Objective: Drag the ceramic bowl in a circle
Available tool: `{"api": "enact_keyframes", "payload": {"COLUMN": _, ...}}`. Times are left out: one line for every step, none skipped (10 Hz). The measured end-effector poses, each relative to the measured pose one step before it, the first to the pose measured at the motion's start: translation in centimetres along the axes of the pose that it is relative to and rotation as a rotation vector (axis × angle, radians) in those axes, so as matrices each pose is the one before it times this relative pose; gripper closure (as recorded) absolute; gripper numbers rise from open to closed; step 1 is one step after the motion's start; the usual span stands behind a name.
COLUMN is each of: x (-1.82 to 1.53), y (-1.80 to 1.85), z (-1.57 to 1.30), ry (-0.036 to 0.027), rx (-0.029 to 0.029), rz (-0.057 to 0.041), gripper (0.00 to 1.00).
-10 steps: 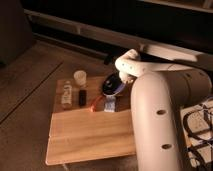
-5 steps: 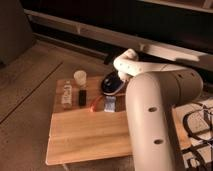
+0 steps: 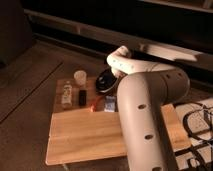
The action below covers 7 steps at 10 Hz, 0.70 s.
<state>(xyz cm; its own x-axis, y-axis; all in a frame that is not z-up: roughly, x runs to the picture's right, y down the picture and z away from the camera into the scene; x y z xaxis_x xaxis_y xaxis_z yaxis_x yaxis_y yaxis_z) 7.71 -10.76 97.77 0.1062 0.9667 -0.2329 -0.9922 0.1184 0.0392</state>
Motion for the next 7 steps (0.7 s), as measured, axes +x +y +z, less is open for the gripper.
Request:
{"api": "enact_keyframes", "payload": {"x": -0.447, "y": 0.657, "z": -0.230, "ry": -0.00782, "rx": -0.00603, "rz": -0.01655, "gripper": 1.00}}
{"api": "enact_keyframes", "payload": {"x": -0.567, "y": 0.625, "z": -0.323, "ry": -0.00808, "rx": -0.01053, "rz": -0.00780, "gripper": 1.00}}
{"api": "enact_keyframes", "payload": {"x": -0.342, "y": 0.401, "z": -0.270, "ry": -0.00604, "rx": -0.00964, "rz": -0.00023, "gripper": 1.00}}
{"api": "enact_keyframes", "payload": {"x": -0.391, "y": 0.575, "z": -0.448, "ry": -0.01107, "rx": -0.01287, "rz": -0.00222, "gripper": 1.00}}
{"api": "enact_keyframes", "payload": {"x": -0.117, "y": 0.632, "z": -0.351, "ry": -0.00772, "rx": -0.01292, "rz": 0.00174, "gripper": 1.00}}
{"api": "enact_keyframes", "payload": {"x": 0.304, "y": 0.572, "z": -0.343, "ry": -0.00384, "rx": -0.01505, "rz": 0.00998, "gripper": 1.00}}
{"api": "enact_keyframes", "payload": {"x": 0.971, "y": 0.321, "z": -0.050, "ry": 0.00766, "rx": -0.00965, "rz": 0.01275, "gripper": 1.00}}
